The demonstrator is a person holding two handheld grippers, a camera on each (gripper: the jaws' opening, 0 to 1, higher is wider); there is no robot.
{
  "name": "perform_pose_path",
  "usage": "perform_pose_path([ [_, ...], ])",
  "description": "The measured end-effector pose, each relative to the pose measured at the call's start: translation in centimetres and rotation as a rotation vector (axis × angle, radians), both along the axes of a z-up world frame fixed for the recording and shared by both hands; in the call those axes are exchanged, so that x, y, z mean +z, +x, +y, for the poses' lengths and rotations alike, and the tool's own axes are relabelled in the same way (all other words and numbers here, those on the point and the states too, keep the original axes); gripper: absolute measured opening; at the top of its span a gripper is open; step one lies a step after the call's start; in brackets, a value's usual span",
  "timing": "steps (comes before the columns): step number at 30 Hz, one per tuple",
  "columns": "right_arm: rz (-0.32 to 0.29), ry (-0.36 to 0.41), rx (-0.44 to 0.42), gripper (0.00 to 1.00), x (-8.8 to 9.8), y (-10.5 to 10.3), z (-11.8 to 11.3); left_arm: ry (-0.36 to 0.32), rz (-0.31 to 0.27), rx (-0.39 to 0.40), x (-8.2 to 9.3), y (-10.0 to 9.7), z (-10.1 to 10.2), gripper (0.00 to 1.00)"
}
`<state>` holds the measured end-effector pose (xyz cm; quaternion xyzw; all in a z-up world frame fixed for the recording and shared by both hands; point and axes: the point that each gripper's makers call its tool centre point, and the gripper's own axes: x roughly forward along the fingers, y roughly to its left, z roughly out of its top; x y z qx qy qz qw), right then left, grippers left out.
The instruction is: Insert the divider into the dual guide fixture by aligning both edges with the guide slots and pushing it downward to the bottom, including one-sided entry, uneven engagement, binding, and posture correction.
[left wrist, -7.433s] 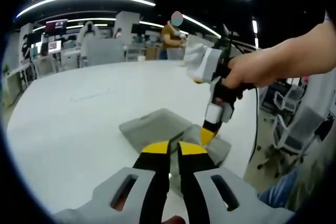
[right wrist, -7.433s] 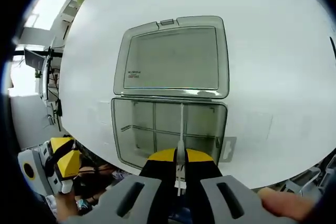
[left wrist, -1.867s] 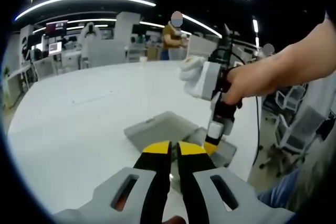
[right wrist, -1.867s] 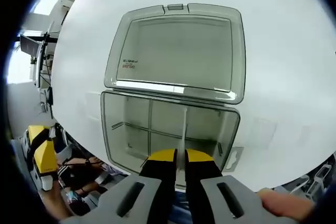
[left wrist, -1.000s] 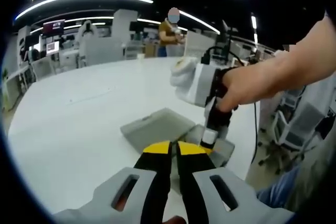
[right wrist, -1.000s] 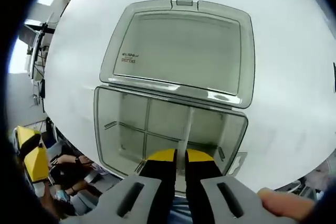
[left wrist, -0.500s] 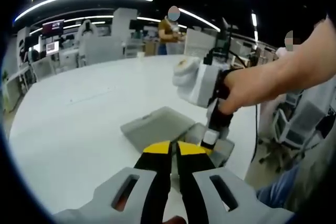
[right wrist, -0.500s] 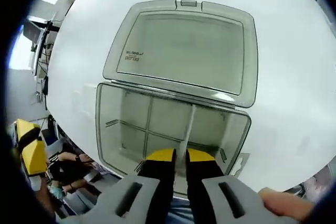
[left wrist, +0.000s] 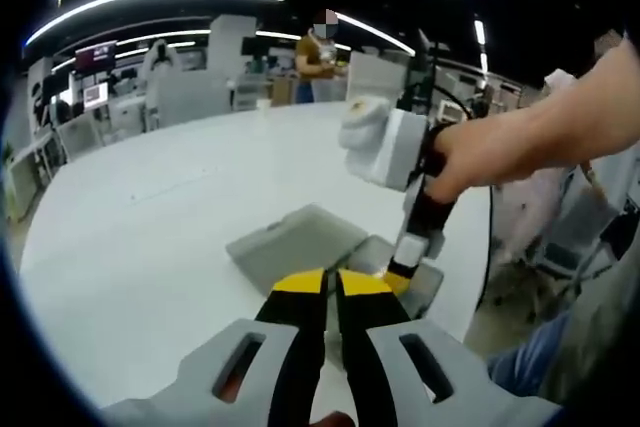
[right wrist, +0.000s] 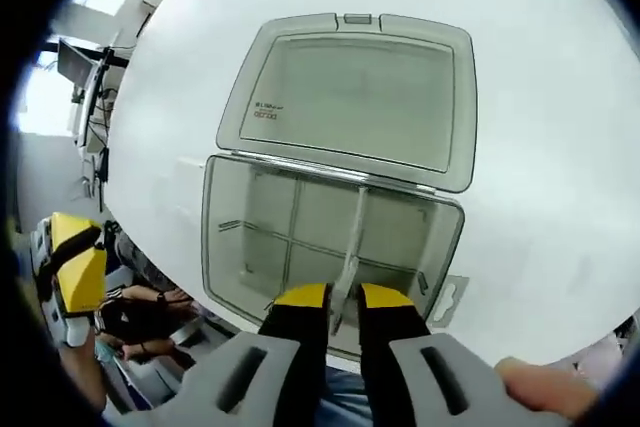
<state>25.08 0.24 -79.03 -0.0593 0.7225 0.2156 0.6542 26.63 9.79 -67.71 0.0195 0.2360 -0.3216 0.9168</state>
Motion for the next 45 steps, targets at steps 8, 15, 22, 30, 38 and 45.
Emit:
perform_pose_path([
  [8,0.005,-0.002,-0.005,0.00,0.1,-0.5,0.1,0.004,0.000,-0.005,0.2,-0.2,-0.3,0.00],
  [15,-0.002,-0.034,0.010,0.00,0.1,-0.8,0.4,0.008,0.003,0.000,0.1,-0.3,-0.1,0.00],
  [22,0.006,-0.053,0.013,0.00,0.0,-0.8,0.3,0.010,0.003,0.004,0.3,0.0,-0.1,0.00],
  [30,0.002,-0.018,0.019,0.00,0.1,-0.6,0.2,0.016,0.004,0.007,0.4,0.2,0.0,0.01],
  [38,-0.005,0.031,0.019,0.05,0.8,-0.4,0.2,0.021,0.008,0.013,0.5,0.2,0.3,0.01],
  [45,-0.040,0.099,0.045,0.07,2.3,0.0,0.3,0.019,0.013,0.026,0.5,0.2,0.7,0.02],
])
